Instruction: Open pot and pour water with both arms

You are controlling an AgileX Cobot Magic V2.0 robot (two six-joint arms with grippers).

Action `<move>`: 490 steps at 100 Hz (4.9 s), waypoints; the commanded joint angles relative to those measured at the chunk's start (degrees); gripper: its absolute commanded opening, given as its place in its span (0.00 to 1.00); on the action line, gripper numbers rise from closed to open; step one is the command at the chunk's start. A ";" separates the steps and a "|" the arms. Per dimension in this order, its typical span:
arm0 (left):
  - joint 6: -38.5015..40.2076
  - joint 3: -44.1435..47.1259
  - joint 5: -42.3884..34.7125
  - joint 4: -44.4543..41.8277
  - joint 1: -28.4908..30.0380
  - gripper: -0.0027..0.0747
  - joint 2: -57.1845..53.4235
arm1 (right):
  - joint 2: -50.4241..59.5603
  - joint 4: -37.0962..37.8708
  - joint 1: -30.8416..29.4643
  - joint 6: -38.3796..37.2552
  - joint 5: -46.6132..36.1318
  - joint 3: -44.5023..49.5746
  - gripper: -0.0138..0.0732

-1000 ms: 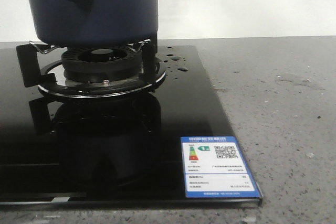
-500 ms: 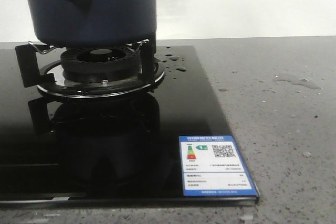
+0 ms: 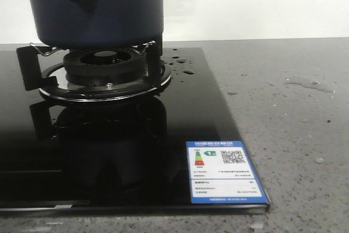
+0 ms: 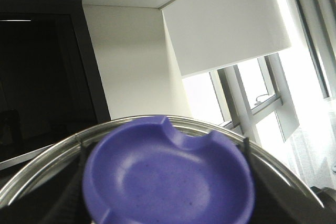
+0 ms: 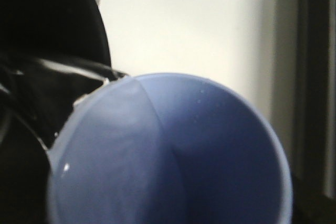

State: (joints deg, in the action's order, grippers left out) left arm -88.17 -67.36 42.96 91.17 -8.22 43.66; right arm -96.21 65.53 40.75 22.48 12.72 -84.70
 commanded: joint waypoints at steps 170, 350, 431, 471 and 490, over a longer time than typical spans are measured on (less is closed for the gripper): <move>1.76 1.74 -0.22 -1.21 -0.07 0.46 -0.22 | 26.19 -1.59 -17.04 -67.74 14.50 15.39 0.41; -7.53 7.66 3.85 5.01 -2.09 0.40 26.92 | 59.04 -3.63 -28.67 -77.14 -22.14 40.95 0.08; -11.99 5.04 0.15 9.45 -3.74 0.40 36.19 | 60.46 -3.63 -28.67 -77.14 -21.92 41.17 0.08; -11.99 4.59 0.02 9.69 -3.74 0.82 36.40 | 60.46 -3.63 -28.67 -77.14 -21.68 41.64 0.08; -11.35 3.10 -0.87 10.20 -2.93 0.70 30.12 | 60.46 -3.63 -28.67 -77.14 -21.54 43.46 0.08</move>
State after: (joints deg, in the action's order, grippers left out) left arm -100.14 -61.77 40.95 97.40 -11.49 79.58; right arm -35.97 61.85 12.37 -54.64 -7.19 -40.51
